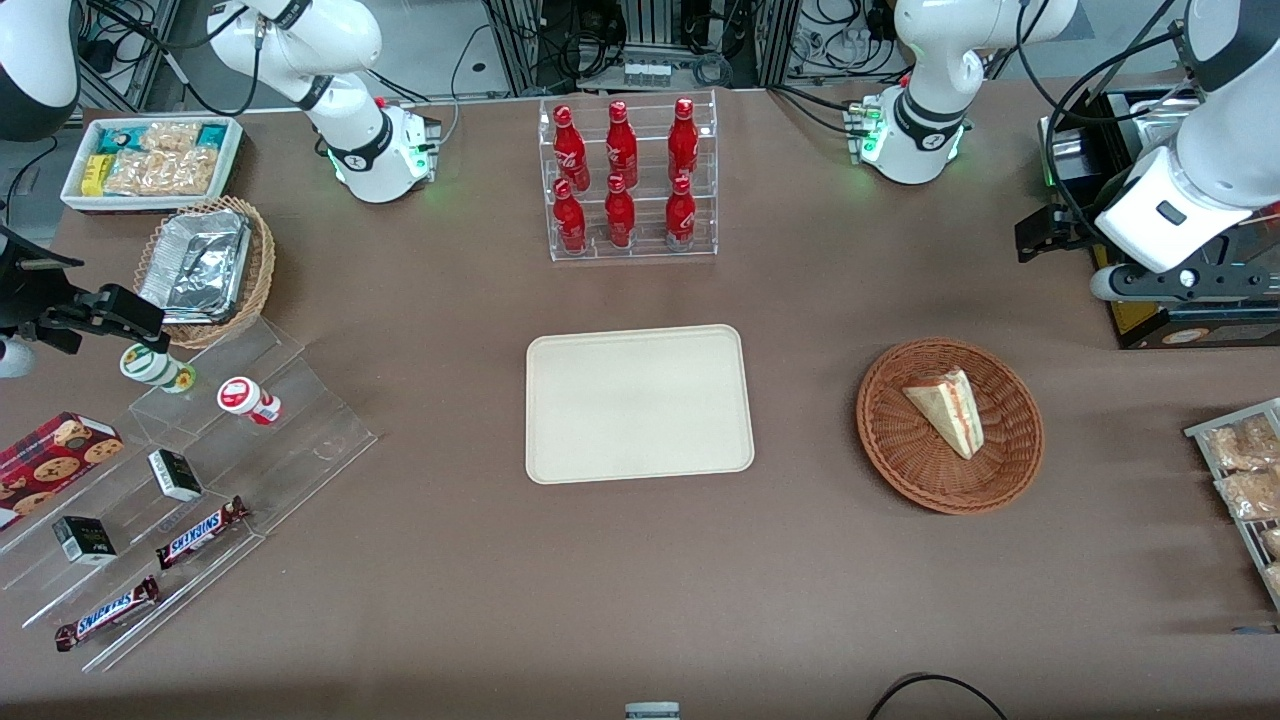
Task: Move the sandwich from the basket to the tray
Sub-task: 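Move the left gripper over the wrapped sandwich in the wicker basket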
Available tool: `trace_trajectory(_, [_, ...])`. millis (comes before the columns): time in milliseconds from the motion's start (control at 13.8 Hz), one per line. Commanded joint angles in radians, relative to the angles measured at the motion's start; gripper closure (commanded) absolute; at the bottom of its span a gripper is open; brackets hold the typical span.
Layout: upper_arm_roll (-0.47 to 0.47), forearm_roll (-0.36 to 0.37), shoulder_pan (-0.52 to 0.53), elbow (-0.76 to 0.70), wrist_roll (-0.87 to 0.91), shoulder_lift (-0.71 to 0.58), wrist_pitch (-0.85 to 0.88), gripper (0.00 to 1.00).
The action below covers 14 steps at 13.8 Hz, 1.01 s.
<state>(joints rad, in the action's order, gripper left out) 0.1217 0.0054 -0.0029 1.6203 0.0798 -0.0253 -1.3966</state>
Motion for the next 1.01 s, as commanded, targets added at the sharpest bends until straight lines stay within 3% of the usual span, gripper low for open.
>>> trace_trajectory(0, [-0.017,-0.012,-0.015,0.013,-0.008,-0.013,-0.028,0.00])
trace_trajectory(217, [-0.017,-0.007,-0.014,0.045,-0.006,-0.007,-0.060,0.00])
trace_trajectory(941, [-0.020,-0.004,-0.011,0.381,0.000,-0.007,-0.419,0.00])
